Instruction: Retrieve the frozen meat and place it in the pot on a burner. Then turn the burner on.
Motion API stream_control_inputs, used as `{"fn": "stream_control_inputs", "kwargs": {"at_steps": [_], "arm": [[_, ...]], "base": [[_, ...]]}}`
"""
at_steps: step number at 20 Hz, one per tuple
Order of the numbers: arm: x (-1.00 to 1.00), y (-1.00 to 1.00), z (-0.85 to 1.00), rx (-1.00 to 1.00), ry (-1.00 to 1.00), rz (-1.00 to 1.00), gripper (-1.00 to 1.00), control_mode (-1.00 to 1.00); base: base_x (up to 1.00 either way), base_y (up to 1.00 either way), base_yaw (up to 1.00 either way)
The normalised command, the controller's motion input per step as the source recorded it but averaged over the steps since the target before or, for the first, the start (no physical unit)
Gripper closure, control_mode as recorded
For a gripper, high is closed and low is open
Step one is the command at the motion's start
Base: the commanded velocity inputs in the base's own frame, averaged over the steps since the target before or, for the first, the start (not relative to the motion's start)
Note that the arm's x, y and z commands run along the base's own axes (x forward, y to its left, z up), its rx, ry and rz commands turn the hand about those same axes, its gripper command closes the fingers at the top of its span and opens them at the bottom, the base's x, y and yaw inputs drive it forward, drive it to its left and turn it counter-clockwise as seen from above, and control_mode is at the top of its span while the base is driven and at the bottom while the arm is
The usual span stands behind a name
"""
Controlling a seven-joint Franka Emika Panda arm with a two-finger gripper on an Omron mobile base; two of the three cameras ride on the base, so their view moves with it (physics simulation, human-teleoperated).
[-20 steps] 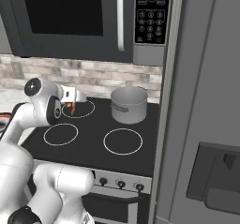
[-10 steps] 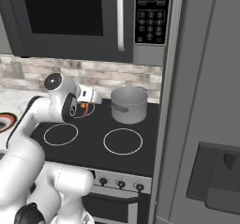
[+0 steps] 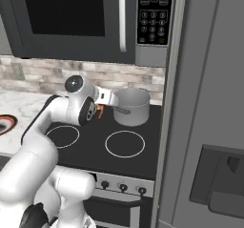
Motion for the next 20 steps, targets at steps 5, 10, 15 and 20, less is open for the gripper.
{"fn": "stream_control_inputs", "kwargs": {"at_steps": [5, 10, 15, 20], "arm": [[0.45, -0.4, 0.0, 0.01, 0.07, 0.0, 1.0, -1.0], [0.42, -0.33, 0.0, 0.01, 0.03, 0.0, 1.0, -1.0], [0.41, -0.24, 0.0, 0.0, 0.0, 0.0, 1.0, -1.0], [0.38, -0.05, -0.01, 0.0, 0.0, 0.0, 1.0, -1.0]], "base": [[0.0, 0.0, 0.0], [0.0, 0.0, 0.0], [0.0, 0.0, 0.0], [0.0, 0.0, 0.0]]}}
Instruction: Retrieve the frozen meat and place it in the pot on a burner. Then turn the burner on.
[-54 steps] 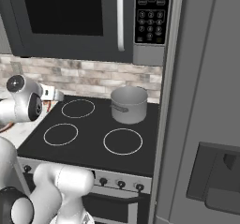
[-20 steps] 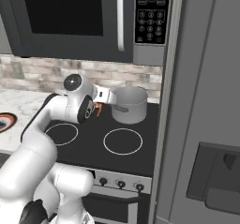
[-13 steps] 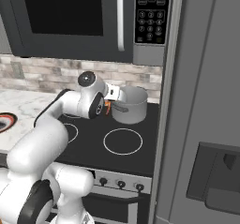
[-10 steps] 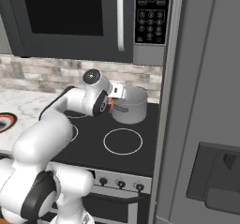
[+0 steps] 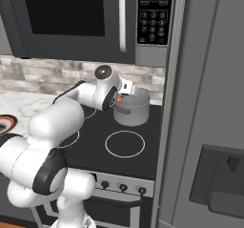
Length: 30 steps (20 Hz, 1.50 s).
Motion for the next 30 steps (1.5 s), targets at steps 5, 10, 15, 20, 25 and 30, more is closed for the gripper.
{"fn": "stream_control_inputs", "kwargs": {"at_steps": [5, 10, 15, 20, 25, 30], "arm": [[0.29, 0.0, -0.04, 0.0, 0.0, 0.0, 1.0, -1.0], [0.29, 0.0, -0.1, 0.0, 0.0, 0.0, 1.0, -1.0], [0.23, 0.0, -0.18, 0.0, 0.0, 0.0, 1.0, -1.0], [0.14, 0.0, -0.19, 0.0, 0.0, 0.0, 1.0, -1.0], [0.15, 0.0, -0.13, 0.0, 0.0, 0.0, 1.0, -1.0], [0.21, -0.04, -0.09, 0.0, 0.0, 0.0, 1.0, -1.0]], "base": [[0.0, 0.0, 0.0], [0.0, 0.0, 0.0], [0.0, 0.0, 0.0], [0.0, 0.0, 0.0], [0.0, 0.0, 0.0], [0.0, 0.0, 0.0]]}}
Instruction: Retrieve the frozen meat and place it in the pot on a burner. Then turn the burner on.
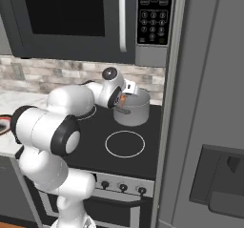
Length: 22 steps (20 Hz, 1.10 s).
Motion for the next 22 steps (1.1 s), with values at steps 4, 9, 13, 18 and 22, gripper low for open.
{"fn": "stream_control_inputs", "kwargs": {"at_steps": [4, 9, 13, 18, 22], "arm": [[0.22, -0.06, -0.09, 0.0, 0.0, 0.0, 1.0, -1.0], [0.22, -0.07, -0.07, 0.0, 0.0, 0.0, 1.0, -1.0], [0.22, -0.03, 0.0, 0.0, 0.0, 0.0, 1.0, -1.0], [0.23, -0.04, 0.0, 0.0, 0.0, 0.0, 1.0, -1.0], [0.22, -0.03, -0.01, 0.0, 0.0, 0.0, 1.0, -1.0]], "base": [[0.0, 0.0, 0.0], [0.0, 0.0, 0.0], [0.0, 0.0, 0.0], [0.0, 0.0, 0.0], [0.0, 0.0, 0.0]]}}
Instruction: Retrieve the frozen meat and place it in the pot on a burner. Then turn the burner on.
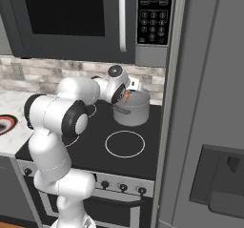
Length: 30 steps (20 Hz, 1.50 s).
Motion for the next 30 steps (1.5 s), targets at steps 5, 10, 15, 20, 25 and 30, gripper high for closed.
{"fn": "stream_control_inputs", "kwargs": {"at_steps": [5, 10, 15, 20, 25, 30], "arm": [[0.19, 0.0, -0.06, 0.0, 0.0, 0.0, 1.0, -1.0], [0.21, 0.0, -0.12, 0.0, 0.0, 0.0, 1.0, -1.0], [0.22, -0.05, -0.12, 0.0, 0.0, 0.0, 1.0, -1.0], [0.19, -0.04, -0.12, 0.0, 0.0, 0.0, 1.0, -1.0], [0.16, -0.04, -0.1, 0.0, 0.0, 0.0, 1.0, -1.0], [0.14, -0.02, -0.11, 0.0, 0.0, 0.0, 1.0, -1.0]], "base": [[0.0, 0.0, 0.0], [0.0, 0.0, 0.0], [0.0, 0.0, 0.0], [0.0, 0.0, 0.0], [0.0, 0.0, 0.0], [0.0, 0.0, 0.0]]}}
